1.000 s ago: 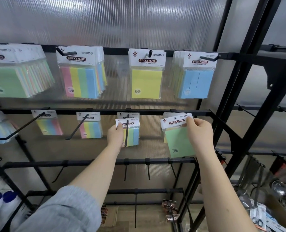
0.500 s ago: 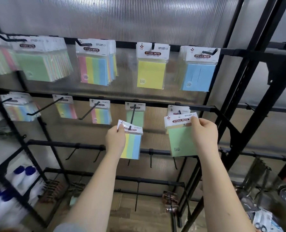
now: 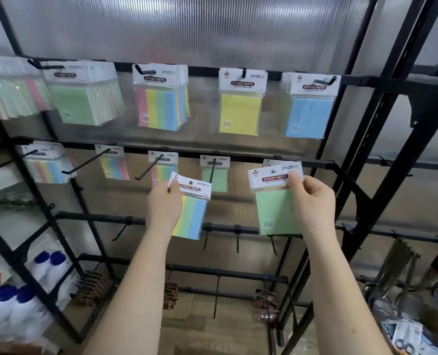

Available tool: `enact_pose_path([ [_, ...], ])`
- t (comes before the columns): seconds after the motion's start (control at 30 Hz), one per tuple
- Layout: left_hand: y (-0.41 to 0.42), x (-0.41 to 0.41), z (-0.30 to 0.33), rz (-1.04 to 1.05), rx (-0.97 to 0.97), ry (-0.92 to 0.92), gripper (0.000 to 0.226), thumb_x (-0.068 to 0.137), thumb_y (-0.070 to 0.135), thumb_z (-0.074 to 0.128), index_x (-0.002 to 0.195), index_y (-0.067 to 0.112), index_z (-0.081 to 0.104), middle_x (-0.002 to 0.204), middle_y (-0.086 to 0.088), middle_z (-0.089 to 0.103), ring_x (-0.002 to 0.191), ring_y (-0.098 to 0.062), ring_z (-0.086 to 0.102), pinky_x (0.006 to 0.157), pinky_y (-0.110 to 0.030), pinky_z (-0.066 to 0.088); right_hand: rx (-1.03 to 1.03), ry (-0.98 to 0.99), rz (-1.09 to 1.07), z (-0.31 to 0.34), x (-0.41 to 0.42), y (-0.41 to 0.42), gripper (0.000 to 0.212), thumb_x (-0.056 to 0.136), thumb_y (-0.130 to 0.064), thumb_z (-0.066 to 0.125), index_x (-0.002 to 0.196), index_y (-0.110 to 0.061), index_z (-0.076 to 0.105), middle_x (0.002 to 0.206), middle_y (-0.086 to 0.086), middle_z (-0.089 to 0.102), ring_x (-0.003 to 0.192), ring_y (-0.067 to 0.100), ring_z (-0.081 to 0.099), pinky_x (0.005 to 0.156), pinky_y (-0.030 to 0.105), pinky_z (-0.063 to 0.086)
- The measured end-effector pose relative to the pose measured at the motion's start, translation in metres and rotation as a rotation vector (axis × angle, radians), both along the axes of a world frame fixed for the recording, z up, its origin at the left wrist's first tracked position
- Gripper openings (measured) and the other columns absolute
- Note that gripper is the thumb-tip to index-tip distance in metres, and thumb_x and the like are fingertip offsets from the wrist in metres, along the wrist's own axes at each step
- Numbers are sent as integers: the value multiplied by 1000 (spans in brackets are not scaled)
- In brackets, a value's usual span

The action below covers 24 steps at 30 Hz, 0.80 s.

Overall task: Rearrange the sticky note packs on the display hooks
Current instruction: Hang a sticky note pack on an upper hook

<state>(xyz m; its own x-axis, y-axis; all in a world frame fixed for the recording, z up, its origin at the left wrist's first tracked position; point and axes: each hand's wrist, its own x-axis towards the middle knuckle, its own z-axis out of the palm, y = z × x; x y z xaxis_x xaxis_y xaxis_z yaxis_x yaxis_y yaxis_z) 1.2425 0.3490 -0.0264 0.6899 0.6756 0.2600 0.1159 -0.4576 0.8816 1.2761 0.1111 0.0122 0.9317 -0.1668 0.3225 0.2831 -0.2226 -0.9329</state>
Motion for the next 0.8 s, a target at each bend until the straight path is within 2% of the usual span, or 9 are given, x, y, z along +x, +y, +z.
enact_pose_path([
  [0.17, 51, -10, 19, 19, 140, 79, 38, 97, 27, 34, 71, 7, 52, 68, -8, 52, 55, -21, 42, 51, -29, 30, 13, -15, -14, 7, -10, 27, 52, 92, -40, 54, 83, 11, 57, 69, 9, 51, 64, 16, 39, 56, 28, 27],
  [0.3, 94, -18, 31, 1, 148, 76, 36, 97, 28, 34, 66, 9, 42, 62, -5, 44, 54, -20, 36, 51, -29, 26, 47, -34, -43, 10, -19, 68, 55, 94, -38, 53, 84, 16, 52, 70, 8, 44, 65, 16, 34, 57, 29, 23],
  [0.37, 118, -22, 34, -32, 130, 68, 35, 96, 26, 35, 65, 11, 37, 60, -3, 39, 54, -20, 32, 51, -29, 24, 68, -50, -56, 10, -27, 97, 51, 95, -36, 53, 71, 9, 49, 66, 7, 41, 61, 13, 34, 54, 26, 24],
  [0.43, 145, -27, 36, -55, 117, 60, 34, 96, 25, 36, 64, 11, 36, 59, -3, 37, 52, -19, 30, 50, -29, 22, 83, -80, -73, 10, -34, 128, 48, 96, -33, 53, 61, -2, 42, 59, 4, 33, 51, 5, 27, 46, 18, 21],
  [0.5, 174, -33, 37, -66, 131, 59, 35, 96, 24, 37, 63, 11, 35, 58, -2, 36, 51, -17, 30, 49, -29, 21, 89, -103, -98, 8, -41, 159, 50, 96, -34, 51, 64, 3, 41, 60, 5, 30, 49, 5, 25, 42, 17, 19],
  [0.57, 203, -42, 37, -72, 132, 52, 35, 96, 25, 37, 63, 12, 33, 58, -1, 35, 51, -16, 29, 48, -28, 21, 92, -127, -133, 4, -47, 188, 54, 96, -38, 51, 69, 9, 42, 63, 9, 32, 55, 12, 27, 46, 21, 19],
  [0.7, 256, -62, 40, -104, 111, 53, 33, 96, 30, 38, 73, 8, 47, 63, -3, 40, 54, -17, 32, 50, -30, 23, 78, -163, -213, 3, -59, 238, 53, 93, -39, 56, 64, 4, 45, 55, 2, 30, 49, 7, 23, 47, 21, 18],
  [0.8, 284, -74, 43, -123, 52, 18, 34, 96, 31, 40, 71, 9, 46, 61, -1, 41, 54, -17, 33, 52, -30, 25, 90, -142, -200, 5, -66, 269, 50, 91, -39, 59, 70, 7, 54, 59, 4, 32, 56, 11, 26, 53, 28, 20],
])
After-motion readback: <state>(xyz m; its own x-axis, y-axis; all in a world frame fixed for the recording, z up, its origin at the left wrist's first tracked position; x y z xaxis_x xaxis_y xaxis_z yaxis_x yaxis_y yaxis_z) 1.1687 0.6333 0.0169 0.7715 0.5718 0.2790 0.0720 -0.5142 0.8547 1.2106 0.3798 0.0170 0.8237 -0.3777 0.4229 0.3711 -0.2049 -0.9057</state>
